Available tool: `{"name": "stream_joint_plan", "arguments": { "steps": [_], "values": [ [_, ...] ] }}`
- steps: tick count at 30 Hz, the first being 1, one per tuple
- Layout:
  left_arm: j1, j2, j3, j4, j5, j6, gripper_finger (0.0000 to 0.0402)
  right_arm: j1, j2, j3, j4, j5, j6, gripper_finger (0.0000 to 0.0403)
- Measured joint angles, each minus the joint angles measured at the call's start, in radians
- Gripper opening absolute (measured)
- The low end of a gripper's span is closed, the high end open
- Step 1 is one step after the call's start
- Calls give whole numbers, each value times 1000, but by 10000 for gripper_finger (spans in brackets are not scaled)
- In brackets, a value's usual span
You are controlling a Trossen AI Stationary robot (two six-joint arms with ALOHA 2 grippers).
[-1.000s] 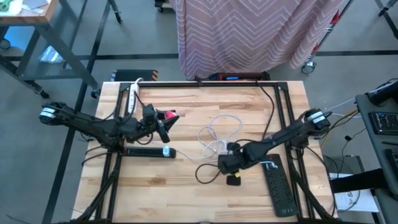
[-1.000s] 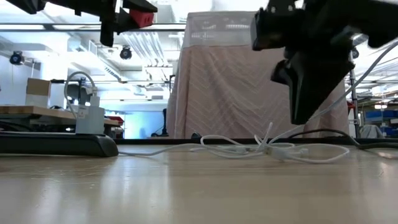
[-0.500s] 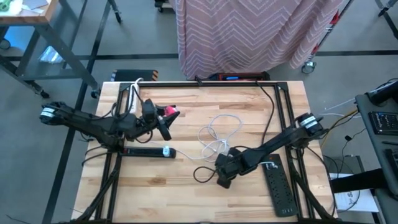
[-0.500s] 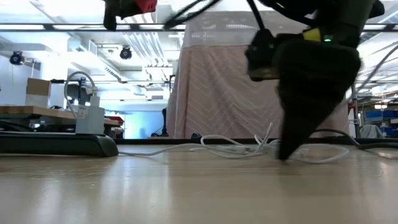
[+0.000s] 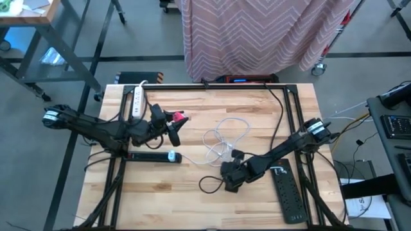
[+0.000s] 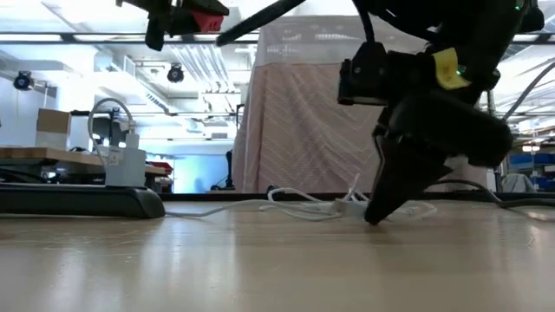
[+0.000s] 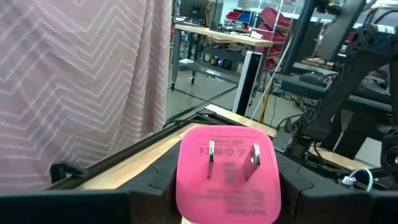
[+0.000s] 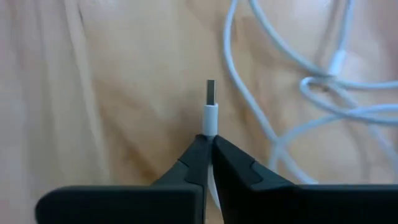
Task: Plug in charger cables
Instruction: Insert the white charger cable into the pink charger adapter
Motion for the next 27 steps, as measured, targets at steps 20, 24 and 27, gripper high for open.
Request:
{"name": "stream_joint_plan", "arguments": {
  "steps": [20, 24, 27],
  "values": [
    [-1, 59, -110, 299, 314, 151, 135, 26, -335, 69, 243, -9, -449, 0],
    [-3, 92, -120, 479, 643, 200, 135, -23, -352, 70, 333, -240, -402, 0],
    [-3, 121, -120, 585, 793, 204, 135, -44, -357, 70, 442, -336, -411, 0]
  ]
}}
